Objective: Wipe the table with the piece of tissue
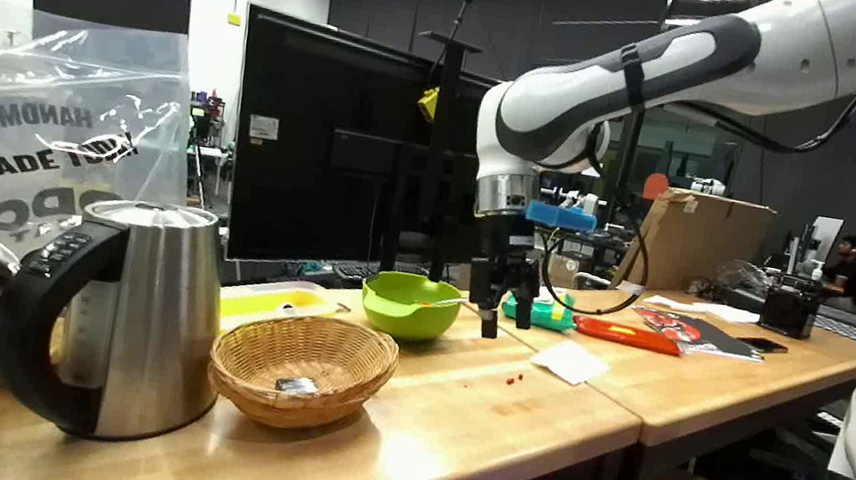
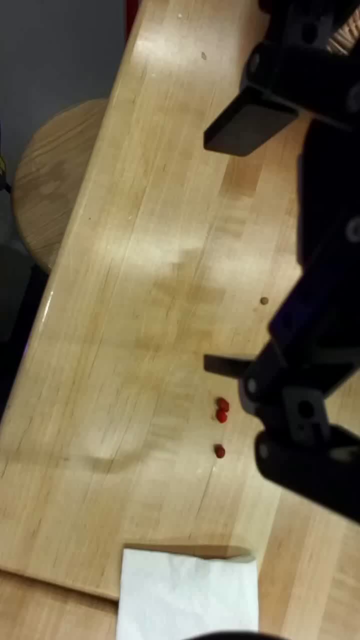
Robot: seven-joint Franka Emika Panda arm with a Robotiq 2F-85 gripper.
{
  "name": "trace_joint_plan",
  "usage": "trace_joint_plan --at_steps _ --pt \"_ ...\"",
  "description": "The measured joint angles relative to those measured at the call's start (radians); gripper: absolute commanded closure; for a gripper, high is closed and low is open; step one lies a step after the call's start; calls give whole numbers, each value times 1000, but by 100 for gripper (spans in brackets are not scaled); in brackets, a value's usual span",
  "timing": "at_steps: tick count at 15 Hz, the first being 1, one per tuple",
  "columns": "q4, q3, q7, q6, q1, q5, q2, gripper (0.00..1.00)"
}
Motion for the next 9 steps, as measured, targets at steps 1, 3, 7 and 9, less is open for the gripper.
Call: trace_joint_plan --at_steps 1,3,7,9 --pt "0 0 0 0 0 0 0 0" --pt "1 1 0 0 0 -2 1 0" --pt "36 11 5 29 1 -9 40 0" --pt "85 23 22 66 5 -10 90 0"
